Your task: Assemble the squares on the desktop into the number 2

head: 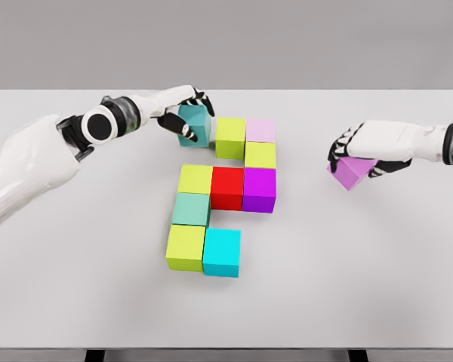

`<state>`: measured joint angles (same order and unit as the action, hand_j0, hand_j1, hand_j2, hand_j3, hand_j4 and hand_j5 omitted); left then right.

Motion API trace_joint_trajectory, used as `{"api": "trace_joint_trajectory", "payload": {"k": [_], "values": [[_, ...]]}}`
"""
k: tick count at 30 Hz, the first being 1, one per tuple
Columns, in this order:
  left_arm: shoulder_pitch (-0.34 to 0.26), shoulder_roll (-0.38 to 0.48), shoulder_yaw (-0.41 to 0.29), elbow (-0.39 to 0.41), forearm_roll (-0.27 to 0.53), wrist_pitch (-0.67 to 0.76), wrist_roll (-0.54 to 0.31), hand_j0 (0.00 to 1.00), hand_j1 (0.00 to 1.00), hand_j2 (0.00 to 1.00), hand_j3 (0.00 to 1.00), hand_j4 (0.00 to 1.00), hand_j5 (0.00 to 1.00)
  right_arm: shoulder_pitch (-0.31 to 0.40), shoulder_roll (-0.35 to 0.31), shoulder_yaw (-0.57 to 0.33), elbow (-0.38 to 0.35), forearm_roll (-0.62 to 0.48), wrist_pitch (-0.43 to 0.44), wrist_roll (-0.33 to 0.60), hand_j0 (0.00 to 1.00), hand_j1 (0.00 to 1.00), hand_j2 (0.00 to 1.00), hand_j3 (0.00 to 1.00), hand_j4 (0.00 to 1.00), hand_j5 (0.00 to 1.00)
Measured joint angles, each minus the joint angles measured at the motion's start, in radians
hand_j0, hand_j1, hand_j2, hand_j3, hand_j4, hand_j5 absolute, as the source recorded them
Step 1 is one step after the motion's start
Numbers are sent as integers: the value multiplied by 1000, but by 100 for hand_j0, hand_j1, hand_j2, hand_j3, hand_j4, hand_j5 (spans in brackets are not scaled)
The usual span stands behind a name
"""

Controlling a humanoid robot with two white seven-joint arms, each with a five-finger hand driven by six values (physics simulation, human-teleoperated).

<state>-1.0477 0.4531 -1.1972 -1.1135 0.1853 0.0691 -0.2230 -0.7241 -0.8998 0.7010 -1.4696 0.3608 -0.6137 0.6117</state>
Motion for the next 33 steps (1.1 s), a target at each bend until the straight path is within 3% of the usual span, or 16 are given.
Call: {"api": "trace_joint_trajectory", "payload": {"k": [7, 16, 20, 27, 33], "values": [[-2, -1, 0, 0, 0, 0, 0, 69, 69, 69, 69, 69, 69, 32, -46, 0, -149, -1, 0, 0, 58, 58, 58, 58, 58, 58], [0, -3, 0, 0, 0, 0, -1, 75, 75, 75, 75, 75, 75, 69, -68, 3, -257, -2, 0, 0, 58, 58, 58, 58, 58, 58], [0, -3, 0, 0, 1, 0, -1, 77, 77, 77, 77, 77, 77, 68, -66, 6, -279, -2, 0, 0, 58, 58, 58, 58, 58, 58], [0, -1, -2, -3, 0, 0, -1, 90, 90, 90, 90, 90, 90, 54, -50, 31, -289, -3, 0, 0, 58, 58, 58, 58, 58, 58], [0, -1, -3, -4, 0, 0, -1, 92, 92, 92, 92, 92, 92, 20, -11, 96, -290, -3, 0, 0, 58, 58, 58, 58, 58, 58]]}}
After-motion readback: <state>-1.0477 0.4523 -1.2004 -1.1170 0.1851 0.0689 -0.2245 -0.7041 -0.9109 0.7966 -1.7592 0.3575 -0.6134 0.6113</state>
